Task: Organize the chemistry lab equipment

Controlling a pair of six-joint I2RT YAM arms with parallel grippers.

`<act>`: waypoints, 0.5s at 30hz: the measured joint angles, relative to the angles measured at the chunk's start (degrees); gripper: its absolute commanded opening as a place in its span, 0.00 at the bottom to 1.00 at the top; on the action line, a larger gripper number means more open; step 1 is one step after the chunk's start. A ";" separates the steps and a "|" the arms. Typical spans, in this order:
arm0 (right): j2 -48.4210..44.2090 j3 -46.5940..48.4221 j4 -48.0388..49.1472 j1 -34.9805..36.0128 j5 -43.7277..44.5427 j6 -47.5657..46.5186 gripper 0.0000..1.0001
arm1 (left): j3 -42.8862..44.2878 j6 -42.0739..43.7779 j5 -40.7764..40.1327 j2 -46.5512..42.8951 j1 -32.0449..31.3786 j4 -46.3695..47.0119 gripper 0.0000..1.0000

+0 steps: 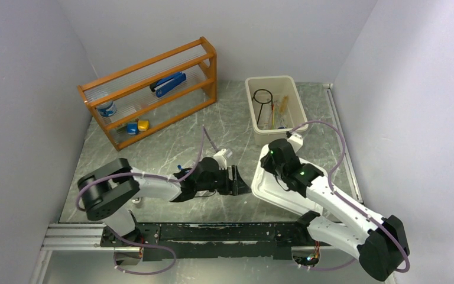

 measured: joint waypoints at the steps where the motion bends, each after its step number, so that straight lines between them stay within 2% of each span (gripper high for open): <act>1: -0.57 0.00 0.00 -0.02 -0.48 0.17 0.24 | 0.59 -0.63 0.81 1.75 -0.28 1.53 0.70; 7: -3.02 -0.81 0.94 -0.07 -3.04 1.40 0.24 | 3.50 -3.96 4.31 8.13 -0.66 8.37 0.48; 10: -4.28 -1.57 1.29 -0.11 -3.85 1.90 0.25 | 4.76 -4.63 4.87 9.07 -0.72 9.35 0.47; 15: -3.85 -1.70 1.20 -0.13 -3.21 2.12 0.34 | 6.51 -4.20 2.62 8.59 -0.87 6.14 0.45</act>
